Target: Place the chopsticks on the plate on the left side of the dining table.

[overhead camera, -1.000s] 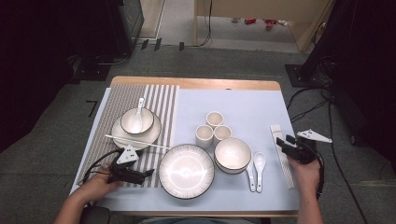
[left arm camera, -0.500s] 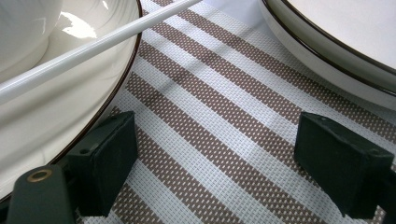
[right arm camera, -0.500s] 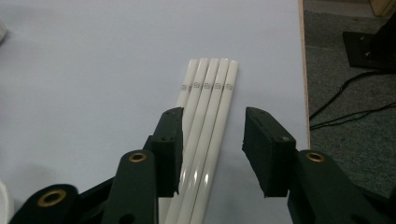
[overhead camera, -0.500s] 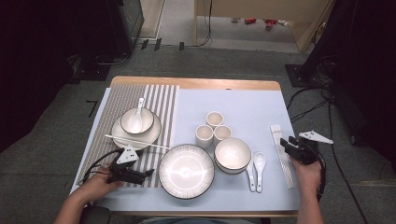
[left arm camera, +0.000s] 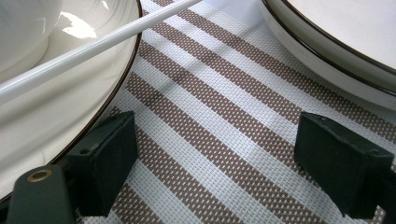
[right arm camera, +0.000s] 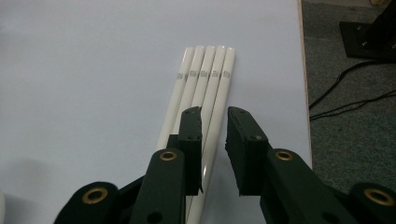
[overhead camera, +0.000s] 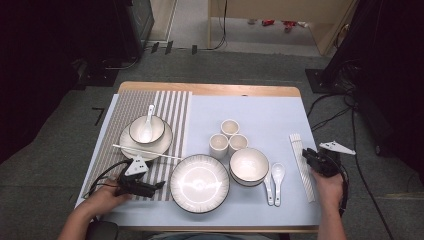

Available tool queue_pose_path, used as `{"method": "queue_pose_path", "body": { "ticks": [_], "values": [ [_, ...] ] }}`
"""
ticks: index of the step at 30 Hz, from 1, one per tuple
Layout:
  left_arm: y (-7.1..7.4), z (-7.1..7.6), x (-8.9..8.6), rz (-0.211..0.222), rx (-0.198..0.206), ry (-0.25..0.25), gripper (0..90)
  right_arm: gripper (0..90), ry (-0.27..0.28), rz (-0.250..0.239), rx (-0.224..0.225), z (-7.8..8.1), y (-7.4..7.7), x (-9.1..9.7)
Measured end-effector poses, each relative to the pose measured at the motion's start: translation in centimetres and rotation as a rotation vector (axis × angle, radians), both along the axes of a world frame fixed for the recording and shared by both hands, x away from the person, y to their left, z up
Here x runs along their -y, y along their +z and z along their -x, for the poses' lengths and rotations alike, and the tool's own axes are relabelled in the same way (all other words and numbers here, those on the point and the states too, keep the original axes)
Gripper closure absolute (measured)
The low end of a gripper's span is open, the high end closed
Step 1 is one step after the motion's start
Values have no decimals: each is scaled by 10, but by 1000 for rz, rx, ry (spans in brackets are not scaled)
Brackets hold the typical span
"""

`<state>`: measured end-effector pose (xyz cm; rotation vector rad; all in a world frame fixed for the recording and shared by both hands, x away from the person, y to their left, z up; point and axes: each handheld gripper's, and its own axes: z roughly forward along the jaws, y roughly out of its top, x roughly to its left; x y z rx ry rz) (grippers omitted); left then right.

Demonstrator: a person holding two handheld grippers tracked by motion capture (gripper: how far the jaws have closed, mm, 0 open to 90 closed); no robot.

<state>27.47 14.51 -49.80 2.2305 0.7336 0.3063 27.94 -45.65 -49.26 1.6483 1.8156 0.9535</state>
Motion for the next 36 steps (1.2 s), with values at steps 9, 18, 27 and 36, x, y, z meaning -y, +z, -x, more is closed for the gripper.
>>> {"method": "queue_pose_path", "body": {
  "ticks": [9,18,27,36],
  "values": [
    [0,0,0,0,0,0,138,795,-3,5,-23,0,-2,0],
    [0,0,0,0,0,0,138,798,-5,4,-29,0,-2,0],
    [0,0,0,0,0,0,138,796,-17,1,-41,1,-3,1],
    [0,0,0,0,0,0,138,821,-26,3,-62,0,-5,2]
  ]
}}
